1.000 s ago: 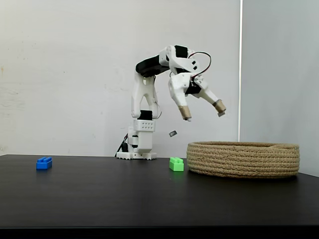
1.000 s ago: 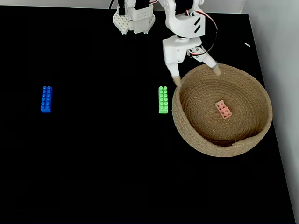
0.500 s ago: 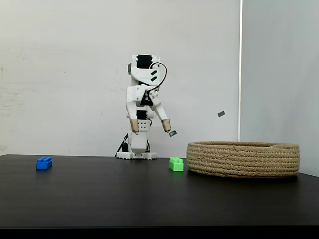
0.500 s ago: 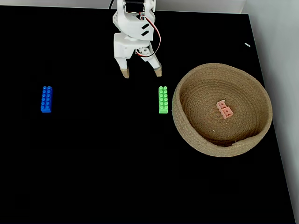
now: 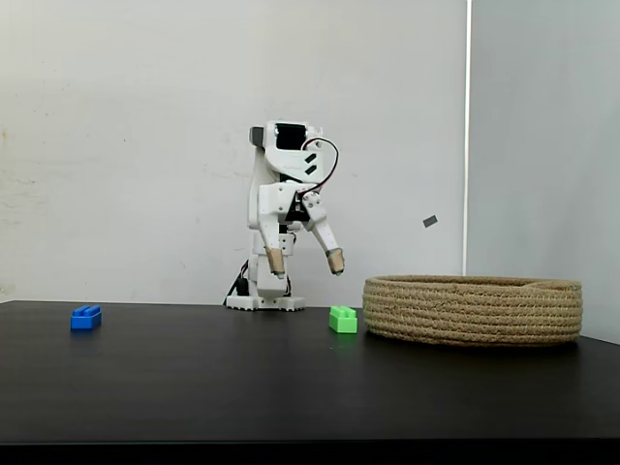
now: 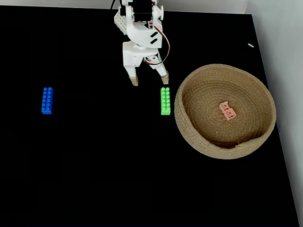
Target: Place the lego blocks in the tray
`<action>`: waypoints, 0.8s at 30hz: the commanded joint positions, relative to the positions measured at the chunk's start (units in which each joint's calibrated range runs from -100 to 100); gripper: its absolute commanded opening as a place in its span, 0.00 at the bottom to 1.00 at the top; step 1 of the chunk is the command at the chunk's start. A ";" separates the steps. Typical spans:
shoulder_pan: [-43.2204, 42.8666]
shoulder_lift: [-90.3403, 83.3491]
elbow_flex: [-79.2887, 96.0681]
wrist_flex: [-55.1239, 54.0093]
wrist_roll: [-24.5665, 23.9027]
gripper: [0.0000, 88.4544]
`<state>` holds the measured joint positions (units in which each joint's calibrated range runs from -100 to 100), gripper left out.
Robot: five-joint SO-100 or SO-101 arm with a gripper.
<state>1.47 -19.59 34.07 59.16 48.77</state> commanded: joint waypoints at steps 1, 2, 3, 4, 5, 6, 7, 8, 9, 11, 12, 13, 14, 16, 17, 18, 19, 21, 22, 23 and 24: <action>-1.88 -0.18 -0.19 -0.72 -0.34 0.34; -2.21 -0.10 0.36 -1.39 -0.39 0.34; -2.54 0.07 0.91 -2.14 -0.44 0.34; -2.70 0.25 1.36 -2.55 -0.44 0.34; -2.87 0.42 1.73 -3.14 -0.54 0.34; -3.03 0.59 2.00 -3.64 -0.54 0.34; -3.11 0.76 2.27 -3.89 -0.54 0.34; -3.20 1.02 2.36 -4.22 -0.59 0.34; -3.28 1.36 2.55 -4.55 -0.59 0.34; -3.36 1.97 2.73 -5.39 -0.63 0.34; -3.36 2.31 2.82 -5.89 -0.63 0.34; -3.36 2.65 3.00 -6.47 -0.68 0.33; -3.36 3.00 3.00 -6.97 -0.68 0.33; -3.44 3.60 3.00 -7.47 -0.78 0.33; -3.53 3.86 3.00 -7.64 -0.83 0.33; -3.61 4.03 3.00 -7.89 -0.83 0.33; -3.69 4.29 3.00 -8.22 -0.83 0.33; -3.94 4.72 3.00 -8.97 -0.93 0.33; -4.02 4.98 3.00 -9.38 -1.03 0.33; -4.02 5.23 3.00 -9.63 -1.03 0.33; -4.10 5.49 2.91 -9.88 -1.07 0.33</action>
<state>-2.20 -13.91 37.34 50.22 48.03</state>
